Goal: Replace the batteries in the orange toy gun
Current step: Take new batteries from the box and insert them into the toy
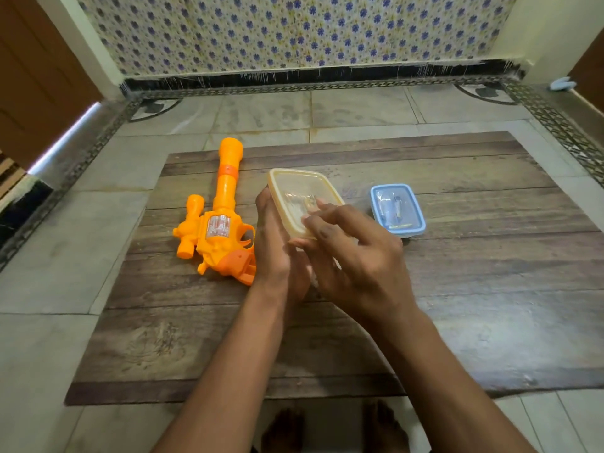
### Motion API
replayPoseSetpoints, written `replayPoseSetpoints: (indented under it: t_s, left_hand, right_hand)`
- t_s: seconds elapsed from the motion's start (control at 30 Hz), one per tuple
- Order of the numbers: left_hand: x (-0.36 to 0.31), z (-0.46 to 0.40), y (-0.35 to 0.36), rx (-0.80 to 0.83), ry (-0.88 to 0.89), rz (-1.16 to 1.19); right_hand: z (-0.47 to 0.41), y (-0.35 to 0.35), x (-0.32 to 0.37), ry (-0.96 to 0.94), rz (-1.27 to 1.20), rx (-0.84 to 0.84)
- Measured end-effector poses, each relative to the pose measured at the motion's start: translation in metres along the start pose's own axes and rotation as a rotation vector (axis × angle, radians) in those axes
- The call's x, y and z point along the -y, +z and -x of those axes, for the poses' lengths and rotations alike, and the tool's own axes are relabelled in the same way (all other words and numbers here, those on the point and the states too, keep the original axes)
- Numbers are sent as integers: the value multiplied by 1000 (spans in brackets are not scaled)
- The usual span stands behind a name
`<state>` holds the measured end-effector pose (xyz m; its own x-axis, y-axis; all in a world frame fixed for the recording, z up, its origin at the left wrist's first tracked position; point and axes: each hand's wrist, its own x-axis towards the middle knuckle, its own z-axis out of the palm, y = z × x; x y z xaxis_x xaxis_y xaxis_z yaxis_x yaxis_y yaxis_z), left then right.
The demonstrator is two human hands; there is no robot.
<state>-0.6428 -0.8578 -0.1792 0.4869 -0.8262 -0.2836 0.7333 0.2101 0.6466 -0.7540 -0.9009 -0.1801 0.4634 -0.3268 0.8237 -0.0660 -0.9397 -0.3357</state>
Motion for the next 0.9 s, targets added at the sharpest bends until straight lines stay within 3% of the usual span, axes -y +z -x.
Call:
replayPoseSetpoints:
  t_s: [0.13, 0.3, 0.43, 0.7, 0.9]
  left_hand:
    - [14, -25, -22, -104, 81, -209]
    - [3, -18, -3, -88, 103, -171]
    - [-4, -12, 2, -148, 78, -96]
    - [-19, -7, -3, 56, -13, -79]
    - [-26, -4, -1, 128, -14, -14]
  right_hand:
    - [-2, 10, 10, 109, 46, -104]
    - [-1, 9, 9, 306, -67, -143]
    - [-3, 4, -4, 176, -79, -54]
    - [-4, -19, -19, -29, -38, 74]
    - [-6, -19, -24, -55, -32, 68]
